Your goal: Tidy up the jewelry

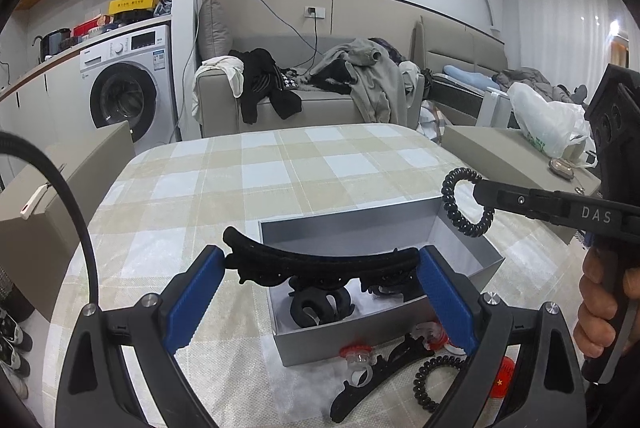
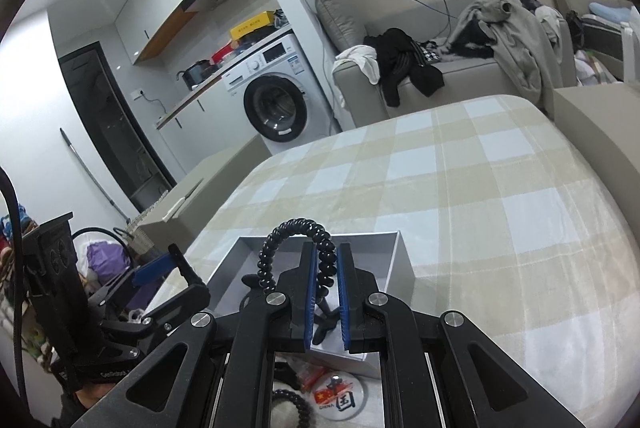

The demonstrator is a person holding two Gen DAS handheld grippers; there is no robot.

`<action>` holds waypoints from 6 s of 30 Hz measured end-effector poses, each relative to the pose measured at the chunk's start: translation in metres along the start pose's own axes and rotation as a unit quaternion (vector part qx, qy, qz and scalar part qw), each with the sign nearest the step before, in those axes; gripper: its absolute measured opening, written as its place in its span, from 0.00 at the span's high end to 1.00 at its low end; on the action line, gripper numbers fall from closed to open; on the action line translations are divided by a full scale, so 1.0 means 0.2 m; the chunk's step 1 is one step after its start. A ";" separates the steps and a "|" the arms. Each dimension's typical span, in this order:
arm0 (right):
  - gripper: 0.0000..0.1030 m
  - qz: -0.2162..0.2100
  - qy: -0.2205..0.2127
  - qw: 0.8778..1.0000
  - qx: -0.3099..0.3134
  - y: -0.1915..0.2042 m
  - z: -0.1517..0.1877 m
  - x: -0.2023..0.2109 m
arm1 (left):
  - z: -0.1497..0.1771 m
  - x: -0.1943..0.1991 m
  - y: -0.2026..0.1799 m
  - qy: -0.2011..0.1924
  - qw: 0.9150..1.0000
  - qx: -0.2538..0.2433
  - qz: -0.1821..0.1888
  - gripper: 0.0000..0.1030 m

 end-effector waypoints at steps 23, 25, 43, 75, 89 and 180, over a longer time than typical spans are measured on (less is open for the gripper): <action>0.91 0.003 0.025 1.000 0.006 0.01 0.06 -0.10 | 0.06 -0.06 -0.04 0.020 1.000 -0.008 -0.002 0.09; 0.90 0.003 0.024 1.000 0.005 0.01 0.06 -0.10 | 0.07 -0.06 -0.04 0.021 1.000 -0.007 -0.002 0.09; 0.89 -0.005 0.035 0.999 0.022 0.04 0.08 -0.10 | 0.06 -0.05 -0.06 0.020 1.000 -0.002 0.001 0.09; 0.00 0.012 0.087 0.985 0.149 0.17 0.40 0.09 | 0.26 0.19 -0.04 0.034 0.999 0.025 0.028 0.01; 0.00 0.022 0.096 0.984 0.146 0.09 0.46 0.04 | 0.33 0.15 -0.09 0.042 0.999 -0.012 0.023 0.01; 0.60 0.017 0.050 0.994 0.097 0.00 0.40 0.14 | 0.38 0.07 -0.12 0.102 0.994 -0.026 -0.009 0.01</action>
Point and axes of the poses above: each gripper's, at about its wrist camera, not at the fingertips, and x roughly against the way its jaws point, y to its left, z to its underside, the point moved 7 cm from there along -x, roughly the way its jaws point, and after that the axes turned 3 degrees about -z, right-handed, at the moved point
